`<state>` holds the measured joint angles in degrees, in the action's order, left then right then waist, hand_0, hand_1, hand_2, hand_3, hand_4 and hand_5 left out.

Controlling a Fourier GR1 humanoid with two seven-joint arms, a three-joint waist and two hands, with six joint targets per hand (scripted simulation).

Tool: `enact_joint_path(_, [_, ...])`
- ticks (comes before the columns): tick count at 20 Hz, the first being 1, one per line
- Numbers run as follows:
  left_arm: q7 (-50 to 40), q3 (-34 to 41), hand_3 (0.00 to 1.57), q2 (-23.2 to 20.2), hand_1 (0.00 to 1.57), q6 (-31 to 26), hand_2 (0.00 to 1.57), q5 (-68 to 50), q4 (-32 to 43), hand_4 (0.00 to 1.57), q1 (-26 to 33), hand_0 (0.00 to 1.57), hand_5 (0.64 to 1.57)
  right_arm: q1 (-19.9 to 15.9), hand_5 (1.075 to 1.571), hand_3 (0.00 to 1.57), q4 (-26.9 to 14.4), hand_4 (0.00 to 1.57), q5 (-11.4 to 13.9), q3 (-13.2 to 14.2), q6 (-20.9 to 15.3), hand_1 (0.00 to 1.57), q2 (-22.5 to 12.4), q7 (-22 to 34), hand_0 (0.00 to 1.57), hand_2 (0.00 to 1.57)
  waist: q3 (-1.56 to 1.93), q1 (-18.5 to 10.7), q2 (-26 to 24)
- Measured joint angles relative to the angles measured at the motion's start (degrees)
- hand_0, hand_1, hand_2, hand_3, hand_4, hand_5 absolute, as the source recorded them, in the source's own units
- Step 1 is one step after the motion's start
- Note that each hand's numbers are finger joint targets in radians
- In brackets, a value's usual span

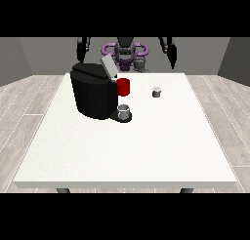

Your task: Insert the coffee pod into the coffee machine and close the lid

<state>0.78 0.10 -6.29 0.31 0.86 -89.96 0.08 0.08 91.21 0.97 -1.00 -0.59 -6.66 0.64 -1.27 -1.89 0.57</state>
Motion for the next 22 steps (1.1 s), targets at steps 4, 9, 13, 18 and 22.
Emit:
enact_joint_path(4, [1.6,-1.3,0.00,-0.1,0.00,-2.9,0.00,-0.7,0.3,0.51,1.2,0.00,1.571,0.4,1.571,0.00,-1.3,0.33,-0.9,0.8,0.5,0.00,0.4,-0.6,0.00,0.00,0.80,0.7,-0.9])
enact_joint_path(9, [0.6,-2.8,0.00,-2.9,0.00,-5.2,0.00,1.9,0.8,0.00,-0.5,0.00,1.571,0.6,1.571,0.00,-1.6,0.32,-3.6,1.9,0.4,0.00,3.0,-4.2,0.00,0.00,1.18,3.5,-0.7])
enact_joint_path(13, [-0.5,-2.3,0.00,-6.1,0.00,-5.4,0.00,5.8,4.3,0.00,-3.8,0.00,1.571,-0.4,1.571,0.00,-1.9,0.36,-4.8,2.0,1.1,0.00,4.1,-7.2,0.00,0.00,1.25,5.5,1.5])
enact_joint_path(18, [0.9,-0.5,0.00,-11.0,0.00,-5.3,0.00,10.9,11.4,0.00,-8.5,0.00,1.571,-2.0,1.571,0.00,-0.5,0.30,-4.5,0.8,1.9,0.00,4.3,-8.1,0.00,0.00,1.25,8.8,5.2])
enact_joint_path(22, [2.3,-0.6,0.00,-13.0,0.00,-3.6,0.00,15.9,17.1,0.00,-12.3,0.00,1.571,-4.1,1.571,0.00,-0.7,0.39,-4.3,0.3,1.9,0.00,4.7,-9.3,0.00,0.00,1.26,10.3,8.4])
